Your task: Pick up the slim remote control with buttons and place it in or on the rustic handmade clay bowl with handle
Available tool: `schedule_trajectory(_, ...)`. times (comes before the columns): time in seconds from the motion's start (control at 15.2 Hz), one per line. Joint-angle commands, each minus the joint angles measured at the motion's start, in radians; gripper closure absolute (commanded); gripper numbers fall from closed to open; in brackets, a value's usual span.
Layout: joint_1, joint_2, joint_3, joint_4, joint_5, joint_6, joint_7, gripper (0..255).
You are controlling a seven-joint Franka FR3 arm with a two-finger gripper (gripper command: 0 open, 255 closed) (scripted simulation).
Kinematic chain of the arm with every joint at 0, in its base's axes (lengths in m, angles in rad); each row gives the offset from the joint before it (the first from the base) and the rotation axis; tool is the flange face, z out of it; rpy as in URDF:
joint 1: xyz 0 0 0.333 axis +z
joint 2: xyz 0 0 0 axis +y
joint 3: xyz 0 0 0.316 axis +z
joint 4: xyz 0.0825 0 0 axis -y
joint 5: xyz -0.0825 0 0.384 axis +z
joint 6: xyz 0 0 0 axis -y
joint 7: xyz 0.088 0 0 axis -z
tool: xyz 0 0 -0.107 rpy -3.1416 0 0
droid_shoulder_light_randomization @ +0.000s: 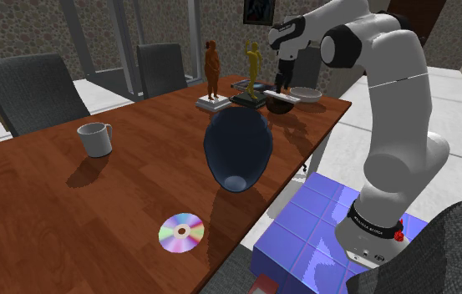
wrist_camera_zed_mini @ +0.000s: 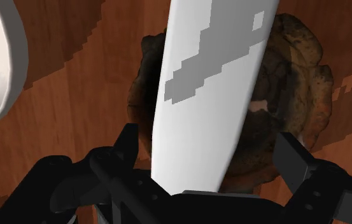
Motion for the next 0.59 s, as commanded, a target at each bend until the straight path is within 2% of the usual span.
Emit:
schedule_trajectory(0.0, -0.002, -0.005, -0.002, 0.044, -0.004, -0.048, 0.006, 0)
schedule_trajectory(0.13, -0.009, -0.005, -0.003, 0.104, -0.005, -0.108, 0.010, 0)
schedule_trajectory(0.53, -0.009, -0.005, -0.003, 0.105, -0.005, -0.108, 0.010, 0)
